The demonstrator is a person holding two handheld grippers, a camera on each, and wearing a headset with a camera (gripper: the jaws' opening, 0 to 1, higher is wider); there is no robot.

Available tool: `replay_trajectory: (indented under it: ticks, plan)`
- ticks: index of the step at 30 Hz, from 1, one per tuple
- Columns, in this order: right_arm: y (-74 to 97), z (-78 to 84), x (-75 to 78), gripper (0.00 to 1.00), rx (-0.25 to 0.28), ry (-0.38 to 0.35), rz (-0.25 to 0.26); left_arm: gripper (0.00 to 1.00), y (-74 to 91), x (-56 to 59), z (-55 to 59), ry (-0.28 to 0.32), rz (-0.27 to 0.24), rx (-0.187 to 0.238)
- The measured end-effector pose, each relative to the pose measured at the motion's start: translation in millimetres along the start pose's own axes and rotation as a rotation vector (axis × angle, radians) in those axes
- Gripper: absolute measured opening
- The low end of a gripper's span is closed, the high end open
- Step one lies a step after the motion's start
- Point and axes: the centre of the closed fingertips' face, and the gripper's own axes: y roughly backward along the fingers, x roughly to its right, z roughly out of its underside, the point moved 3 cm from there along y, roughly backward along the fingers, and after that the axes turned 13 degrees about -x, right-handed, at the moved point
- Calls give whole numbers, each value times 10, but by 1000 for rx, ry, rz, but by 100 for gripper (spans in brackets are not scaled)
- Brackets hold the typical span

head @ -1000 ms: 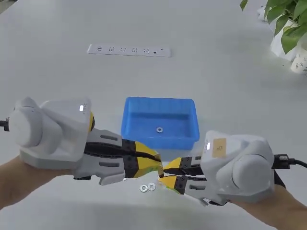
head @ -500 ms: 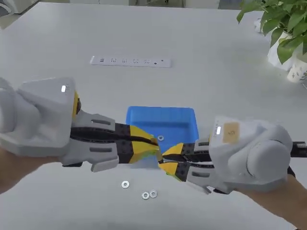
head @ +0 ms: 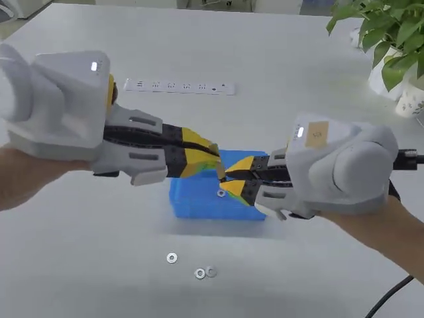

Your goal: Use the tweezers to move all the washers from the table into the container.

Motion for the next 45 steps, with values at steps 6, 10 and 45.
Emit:
replay_trajectory:
  ticks: [6, 10, 45]
  plan:
    - [-127, 82, 175, 9, -3, -48, 9, 6, -149, -177, 47, 18, -25, 5]
    - [-246, 170, 233, 9, -28, -48, 10, 6, -261, -279, 143, 30, -40, -10]
    - [-130, -2, 69, 13, 4, -31, -41, 6, -161, -74, 100, -78, 0, -91]
